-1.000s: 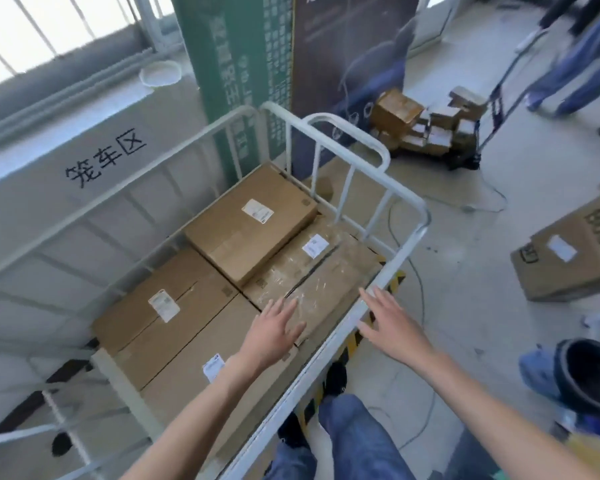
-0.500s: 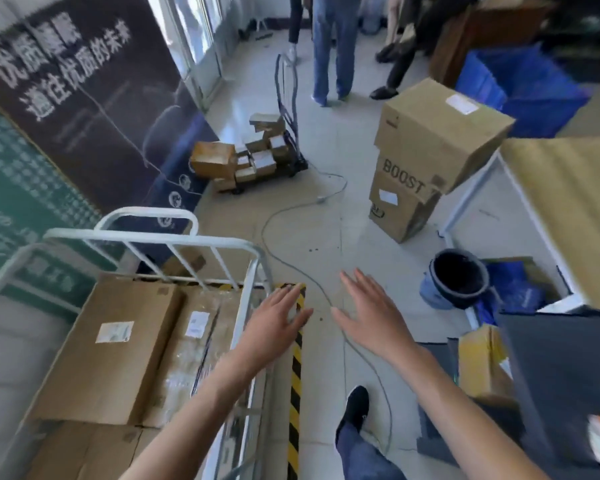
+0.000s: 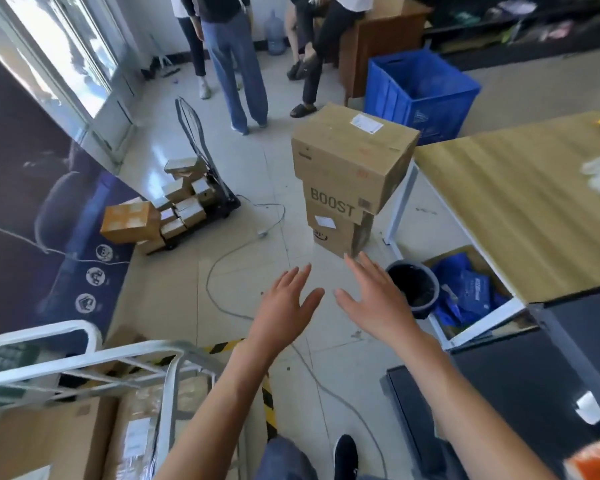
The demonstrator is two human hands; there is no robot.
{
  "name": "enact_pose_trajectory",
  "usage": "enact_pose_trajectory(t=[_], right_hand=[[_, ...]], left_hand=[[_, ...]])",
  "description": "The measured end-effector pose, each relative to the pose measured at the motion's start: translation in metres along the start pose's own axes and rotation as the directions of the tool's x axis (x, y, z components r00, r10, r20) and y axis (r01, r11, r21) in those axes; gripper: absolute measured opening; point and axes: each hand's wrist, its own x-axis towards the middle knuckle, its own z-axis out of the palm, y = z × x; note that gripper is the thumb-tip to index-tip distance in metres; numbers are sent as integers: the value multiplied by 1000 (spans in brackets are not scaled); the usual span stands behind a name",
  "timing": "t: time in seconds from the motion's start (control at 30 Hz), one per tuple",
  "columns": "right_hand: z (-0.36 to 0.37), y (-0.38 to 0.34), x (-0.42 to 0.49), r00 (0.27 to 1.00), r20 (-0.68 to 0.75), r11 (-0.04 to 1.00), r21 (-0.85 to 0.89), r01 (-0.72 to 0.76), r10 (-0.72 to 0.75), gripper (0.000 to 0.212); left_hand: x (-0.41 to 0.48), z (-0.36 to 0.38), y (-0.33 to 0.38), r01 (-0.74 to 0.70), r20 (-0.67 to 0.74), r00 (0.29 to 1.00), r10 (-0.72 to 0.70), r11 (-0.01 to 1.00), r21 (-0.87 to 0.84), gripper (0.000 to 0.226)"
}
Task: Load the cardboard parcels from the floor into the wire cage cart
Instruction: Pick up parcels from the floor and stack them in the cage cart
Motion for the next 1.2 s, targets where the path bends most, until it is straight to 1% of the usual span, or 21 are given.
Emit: enact_pose_trajectory(t=[0.17,0.37,0.57,0.67,0.77,0.93,1.03,1.2], right_hand=[[-13,8,64,997,-26,997,18,-69,69,72],[-11,-9,169,993,-31,992,49,-114,116,71],[4,-29,254,982,-43,976,125,-177,184,69],[2,-32,293,972,-77,965,163,-206,220,67],[-7,-31,333,966,-128,957,216,-195,226,64],[-22,-11,411,944,-148,935,247,-255,296,62],[-29,2,466,940,-110,926,243,-289,322,62],[-42,32,557,941,-59,920,239,-311,334,62]], left_hand=[[76,-5,-9,-29,49,998,30,1000,-4,67],[192,-30,-40,-38,114,993,41,999,-27,66],[303,-63,-55,-118,148,981,121,993,-31,64],[351,-75,-56,-167,168,971,168,986,-21,62],[394,-80,-55,-200,198,960,199,980,-16,60],[474,-74,-59,-205,266,944,195,979,11,60],[521,-64,-61,-189,310,936,165,981,48,61],[604,-49,-57,-147,362,925,117,987,57,61]])
